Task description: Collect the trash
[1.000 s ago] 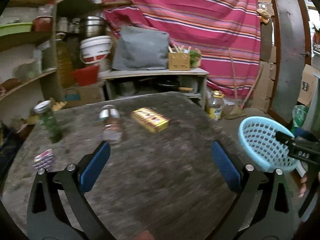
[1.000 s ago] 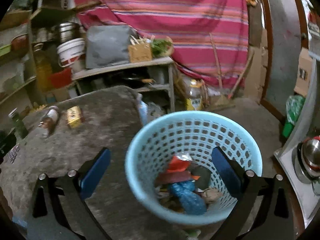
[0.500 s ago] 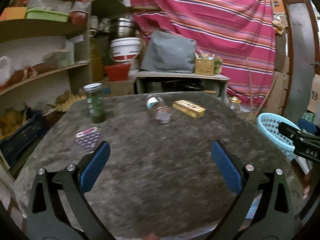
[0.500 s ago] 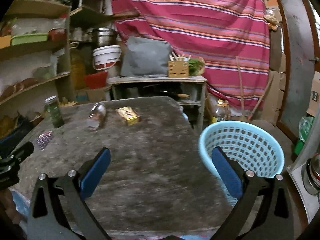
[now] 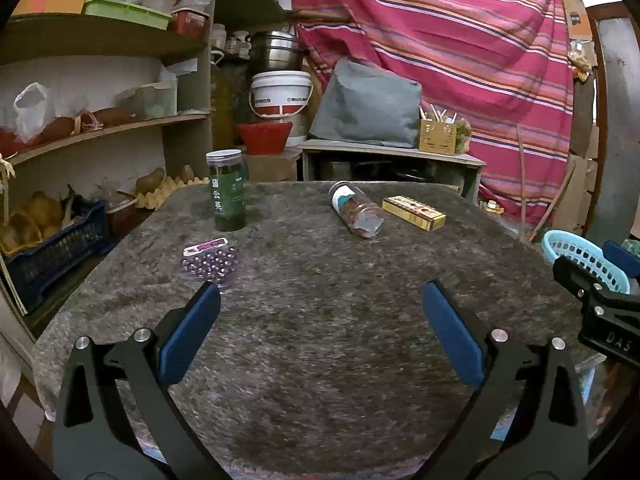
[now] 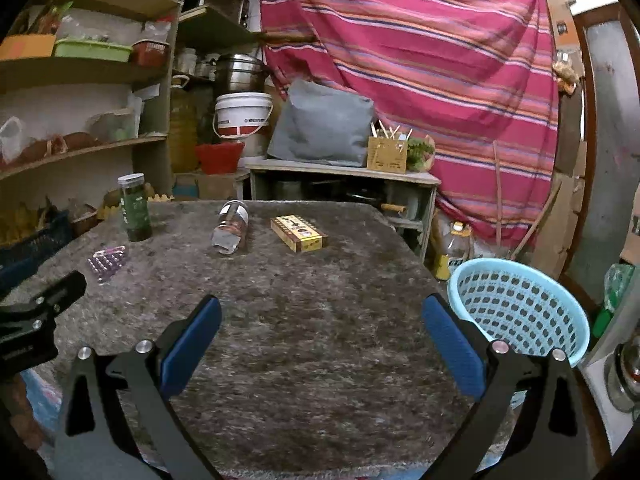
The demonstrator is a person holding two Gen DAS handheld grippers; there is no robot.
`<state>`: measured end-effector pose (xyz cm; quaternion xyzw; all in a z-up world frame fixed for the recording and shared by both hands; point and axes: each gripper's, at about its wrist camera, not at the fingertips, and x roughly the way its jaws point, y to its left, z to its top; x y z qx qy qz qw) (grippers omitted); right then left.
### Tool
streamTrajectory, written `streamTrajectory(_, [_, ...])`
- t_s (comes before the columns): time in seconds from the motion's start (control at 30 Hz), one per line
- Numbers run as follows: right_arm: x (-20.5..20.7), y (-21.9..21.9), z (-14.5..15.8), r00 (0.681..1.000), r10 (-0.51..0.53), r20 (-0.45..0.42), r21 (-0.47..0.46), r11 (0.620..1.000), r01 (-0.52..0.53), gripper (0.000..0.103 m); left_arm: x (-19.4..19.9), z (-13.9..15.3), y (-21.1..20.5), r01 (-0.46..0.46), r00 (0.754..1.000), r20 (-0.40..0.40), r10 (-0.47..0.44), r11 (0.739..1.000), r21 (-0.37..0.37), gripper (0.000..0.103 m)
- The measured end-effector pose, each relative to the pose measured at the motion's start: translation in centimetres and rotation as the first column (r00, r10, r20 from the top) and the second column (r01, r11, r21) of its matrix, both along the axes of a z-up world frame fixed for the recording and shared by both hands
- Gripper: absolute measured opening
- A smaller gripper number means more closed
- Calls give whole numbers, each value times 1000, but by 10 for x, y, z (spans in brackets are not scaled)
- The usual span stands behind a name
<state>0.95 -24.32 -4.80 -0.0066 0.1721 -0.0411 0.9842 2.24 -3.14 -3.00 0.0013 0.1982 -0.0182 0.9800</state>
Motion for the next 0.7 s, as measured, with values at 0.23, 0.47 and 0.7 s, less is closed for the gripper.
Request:
streamTrajectory(0.23, [5, 0, -4, 1000, 4, -17, 22, 1000, -3, 99, -3, -3, -2, -8, 1000, 20, 7, 1000, 9, 98])
streamTrajectory(0.47, [8, 3, -5, 1000, 18, -13, 24, 1000, -18, 99, -1, -4, -1, -26, 999, 25, 26, 1000, 7, 98])
streamTrajectory(0.7, [8, 5, -5, 1000, 23, -5, 25, 999, -23, 99, -1, -5, -2, -25, 999, 23, 24, 1000, 19, 98])
